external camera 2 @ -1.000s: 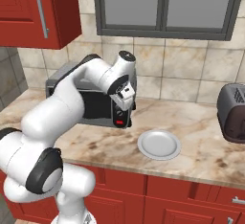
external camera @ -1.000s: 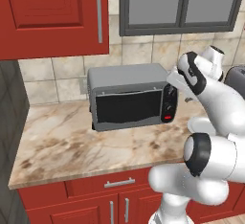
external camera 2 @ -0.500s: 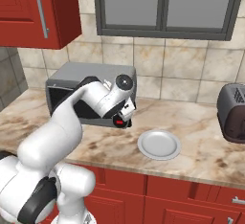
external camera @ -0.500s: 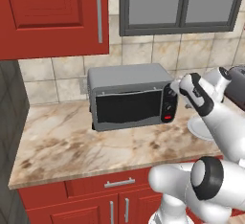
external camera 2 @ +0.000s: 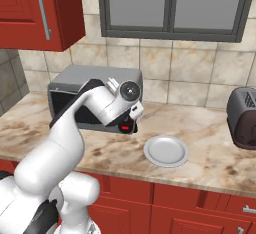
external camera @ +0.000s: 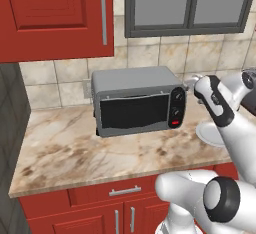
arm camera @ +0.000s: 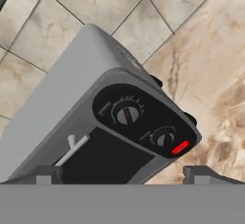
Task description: Pull the toaster oven rack outwards. Pick up the baguette from the plate and place it on the toaster oven rack. Close the toaster oven door fully and set the temperature to the lowest setting.
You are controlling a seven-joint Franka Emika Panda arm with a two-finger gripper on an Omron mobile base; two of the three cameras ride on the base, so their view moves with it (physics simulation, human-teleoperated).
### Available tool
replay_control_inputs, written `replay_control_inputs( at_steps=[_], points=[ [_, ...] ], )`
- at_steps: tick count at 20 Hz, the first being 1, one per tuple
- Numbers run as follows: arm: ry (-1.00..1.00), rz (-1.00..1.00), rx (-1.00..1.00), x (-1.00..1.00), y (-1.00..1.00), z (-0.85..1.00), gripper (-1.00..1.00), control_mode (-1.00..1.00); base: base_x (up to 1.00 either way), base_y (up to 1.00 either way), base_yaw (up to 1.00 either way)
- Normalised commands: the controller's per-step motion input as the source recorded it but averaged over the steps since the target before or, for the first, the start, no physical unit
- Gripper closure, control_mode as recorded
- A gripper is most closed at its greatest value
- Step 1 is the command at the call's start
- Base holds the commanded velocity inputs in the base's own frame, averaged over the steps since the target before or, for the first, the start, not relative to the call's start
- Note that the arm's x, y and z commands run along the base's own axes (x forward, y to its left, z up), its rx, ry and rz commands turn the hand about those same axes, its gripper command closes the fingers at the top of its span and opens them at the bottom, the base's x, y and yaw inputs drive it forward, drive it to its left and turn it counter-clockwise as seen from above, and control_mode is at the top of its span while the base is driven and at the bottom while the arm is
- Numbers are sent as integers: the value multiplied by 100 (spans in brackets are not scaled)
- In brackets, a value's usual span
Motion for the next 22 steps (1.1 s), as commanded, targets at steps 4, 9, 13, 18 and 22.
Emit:
replay_control_inputs(
  at_steps=[4, 9, 13, 18, 22],
  points=[
    [-9, 0, -7, 0, 0, 61, -100, -100, 0, 0, 0],
    [0, 0, -1, 0, 0, -6, -100, -100, 0, 0, 0],
    [3, 0, 0, 0, -3, -20, -100, -100, 0, 0, 0],
    [1, 0, -1, 0, 0, -20, -100, -100, 0, 0, 0],
    [0, 0, -7, 12, -7, -35, -100, -100, 0, 0, 0]
  ],
)
